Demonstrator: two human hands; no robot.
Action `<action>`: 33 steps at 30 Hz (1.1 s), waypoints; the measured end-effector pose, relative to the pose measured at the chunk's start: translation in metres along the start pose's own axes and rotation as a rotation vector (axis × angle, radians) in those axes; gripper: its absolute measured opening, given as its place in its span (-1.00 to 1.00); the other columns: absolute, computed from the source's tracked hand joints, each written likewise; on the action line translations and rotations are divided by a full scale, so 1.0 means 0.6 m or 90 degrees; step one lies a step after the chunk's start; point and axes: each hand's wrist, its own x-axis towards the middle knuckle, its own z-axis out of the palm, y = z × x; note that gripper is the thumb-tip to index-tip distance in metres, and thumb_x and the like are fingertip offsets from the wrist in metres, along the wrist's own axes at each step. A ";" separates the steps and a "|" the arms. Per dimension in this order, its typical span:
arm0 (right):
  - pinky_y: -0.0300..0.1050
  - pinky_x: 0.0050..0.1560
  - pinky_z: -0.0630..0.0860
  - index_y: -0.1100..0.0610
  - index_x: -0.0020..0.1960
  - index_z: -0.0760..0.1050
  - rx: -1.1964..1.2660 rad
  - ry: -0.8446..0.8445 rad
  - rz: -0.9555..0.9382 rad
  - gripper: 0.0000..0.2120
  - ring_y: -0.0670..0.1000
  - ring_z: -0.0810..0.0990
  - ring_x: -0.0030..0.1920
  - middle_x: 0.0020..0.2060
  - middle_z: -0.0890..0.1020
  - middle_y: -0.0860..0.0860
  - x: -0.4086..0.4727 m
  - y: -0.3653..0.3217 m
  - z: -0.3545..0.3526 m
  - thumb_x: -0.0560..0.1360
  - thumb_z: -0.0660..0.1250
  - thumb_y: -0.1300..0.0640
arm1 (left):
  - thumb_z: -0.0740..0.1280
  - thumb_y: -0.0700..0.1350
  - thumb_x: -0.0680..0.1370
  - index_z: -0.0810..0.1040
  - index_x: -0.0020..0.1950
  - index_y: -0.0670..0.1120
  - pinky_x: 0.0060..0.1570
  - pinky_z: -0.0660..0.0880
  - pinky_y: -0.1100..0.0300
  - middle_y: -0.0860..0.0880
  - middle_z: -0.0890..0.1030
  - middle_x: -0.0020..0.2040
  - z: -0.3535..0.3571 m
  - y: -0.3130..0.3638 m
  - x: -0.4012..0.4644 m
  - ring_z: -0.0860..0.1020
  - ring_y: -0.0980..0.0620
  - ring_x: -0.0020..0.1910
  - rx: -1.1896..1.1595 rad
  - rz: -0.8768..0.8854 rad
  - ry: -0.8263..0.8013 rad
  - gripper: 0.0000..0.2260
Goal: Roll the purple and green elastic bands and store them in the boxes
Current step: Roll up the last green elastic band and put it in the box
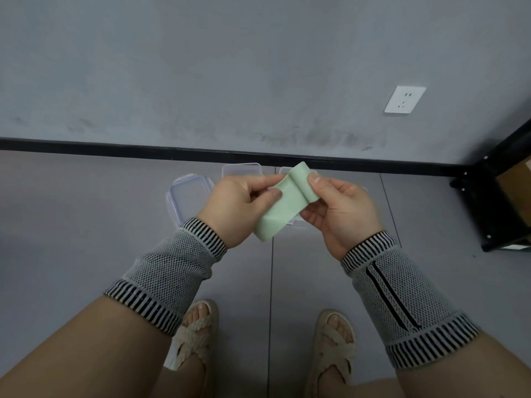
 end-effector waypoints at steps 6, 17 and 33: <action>-0.10 -0.15 0.63 0.23 -0.03 0.56 -0.128 0.053 -0.121 -0.92 0.05 0.67 -0.16 -0.17 0.66 0.13 -0.002 0.012 0.002 0.50 0.34 0.22 | 0.33 -0.13 0.54 0.59 0.19 -0.01 -0.43 0.34 0.55 0.14 0.53 -0.33 0.003 0.005 0.001 0.46 0.34 -0.39 0.043 0.003 0.022 -0.77; 0.23 -0.03 0.58 -0.02 -0.20 0.54 -0.222 0.008 -0.233 -0.83 0.15 0.64 -0.09 -0.15 0.67 0.03 -0.004 0.021 0.012 0.33 0.45 0.23 | 0.36 -0.12 0.51 0.63 0.11 -0.01 -0.31 0.39 0.45 0.06 0.54 -0.34 0.003 -0.008 0.010 0.46 0.21 -0.36 0.004 -0.008 0.053 -0.81; -0.03 0.05 0.59 0.22 0.11 0.54 -0.017 -0.134 0.019 -0.82 0.06 0.63 -0.04 -0.04 0.64 0.14 0.004 0.006 -0.001 0.54 0.25 0.29 | 0.36 -0.18 0.51 0.58 -0.04 0.18 -0.09 0.52 0.35 0.08 0.66 -0.15 -0.006 -0.013 0.010 0.59 0.19 -0.16 -0.079 0.028 0.052 -0.78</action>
